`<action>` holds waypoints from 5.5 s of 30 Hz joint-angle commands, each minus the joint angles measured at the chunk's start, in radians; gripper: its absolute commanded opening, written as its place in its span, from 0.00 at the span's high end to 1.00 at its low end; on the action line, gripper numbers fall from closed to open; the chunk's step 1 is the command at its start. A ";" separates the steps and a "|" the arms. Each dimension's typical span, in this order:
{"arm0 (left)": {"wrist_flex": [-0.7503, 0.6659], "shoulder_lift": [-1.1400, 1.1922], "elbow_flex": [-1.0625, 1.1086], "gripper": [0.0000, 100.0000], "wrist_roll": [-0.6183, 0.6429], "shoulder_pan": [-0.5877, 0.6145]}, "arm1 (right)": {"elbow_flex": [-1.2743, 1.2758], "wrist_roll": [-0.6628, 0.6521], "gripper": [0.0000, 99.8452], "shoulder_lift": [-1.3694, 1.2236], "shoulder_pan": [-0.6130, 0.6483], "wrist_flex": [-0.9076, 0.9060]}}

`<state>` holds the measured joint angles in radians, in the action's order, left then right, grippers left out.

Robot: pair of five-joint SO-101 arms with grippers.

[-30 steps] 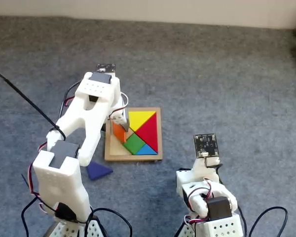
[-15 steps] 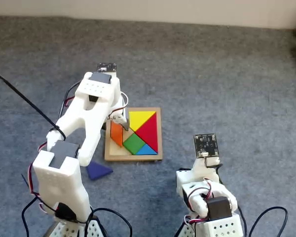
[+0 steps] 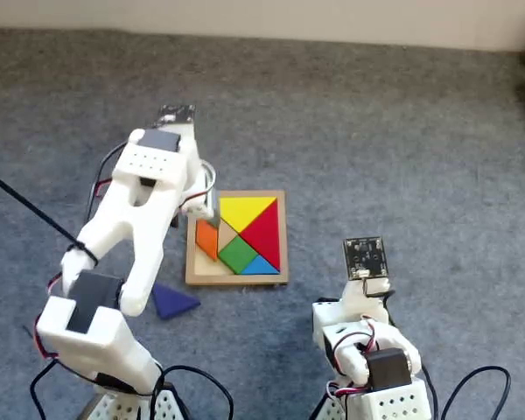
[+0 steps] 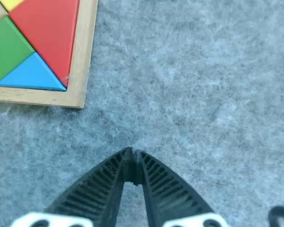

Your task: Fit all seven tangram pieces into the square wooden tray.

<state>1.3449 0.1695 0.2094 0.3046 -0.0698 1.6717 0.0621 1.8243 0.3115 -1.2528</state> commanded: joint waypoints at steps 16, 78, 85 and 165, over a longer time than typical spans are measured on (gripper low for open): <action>-0.064 0.268 -0.194 0.76 -0.037 0.058 | 0.153 0.002 0.99 0.018 0.004 -0.005; 0.066 0.067 -0.122 0.76 -0.041 0.096 | 0.153 0.002 0.99 0.019 0.004 -0.005; -0.055 0.065 0.010 0.76 -0.043 0.104 | 0.153 0.002 0.99 0.019 0.004 -0.005; -0.265 -0.288 0.266 0.76 -0.114 0.119 | 0.153 0.002 0.99 0.018 0.007 -0.005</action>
<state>1.0687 -0.0253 0.4641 0.2002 0.0545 1.6717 0.0621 1.8243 0.3130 -1.2528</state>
